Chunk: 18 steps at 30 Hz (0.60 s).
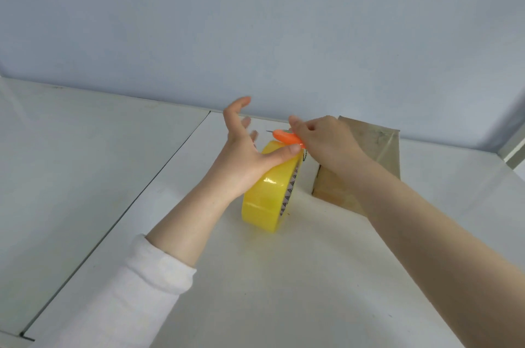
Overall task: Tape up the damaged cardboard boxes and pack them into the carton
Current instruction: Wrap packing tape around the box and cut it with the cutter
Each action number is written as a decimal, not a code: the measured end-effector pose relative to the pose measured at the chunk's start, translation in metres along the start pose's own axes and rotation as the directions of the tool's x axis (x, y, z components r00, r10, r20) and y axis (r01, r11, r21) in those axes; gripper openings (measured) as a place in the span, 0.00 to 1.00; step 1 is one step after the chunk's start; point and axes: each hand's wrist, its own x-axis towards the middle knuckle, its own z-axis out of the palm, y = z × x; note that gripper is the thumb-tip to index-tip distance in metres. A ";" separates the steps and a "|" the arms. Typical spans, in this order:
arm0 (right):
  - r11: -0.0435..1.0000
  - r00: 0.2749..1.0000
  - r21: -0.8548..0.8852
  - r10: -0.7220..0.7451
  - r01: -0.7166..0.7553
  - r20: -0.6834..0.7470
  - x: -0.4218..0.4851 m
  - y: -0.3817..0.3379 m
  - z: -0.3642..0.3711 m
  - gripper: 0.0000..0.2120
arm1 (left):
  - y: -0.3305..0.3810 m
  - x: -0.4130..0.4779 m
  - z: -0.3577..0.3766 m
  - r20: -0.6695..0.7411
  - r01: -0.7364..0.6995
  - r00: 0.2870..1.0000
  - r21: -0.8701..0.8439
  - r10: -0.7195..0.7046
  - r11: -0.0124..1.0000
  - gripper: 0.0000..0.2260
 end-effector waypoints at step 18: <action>0.907 0.903 -0.156 -0.412 0.392 -0.124 -0.070 0.147 -0.041 0.24 | 0.037 0.016 0.092 0.549 -0.616 0.782 0.607 0.296 0.502 0.27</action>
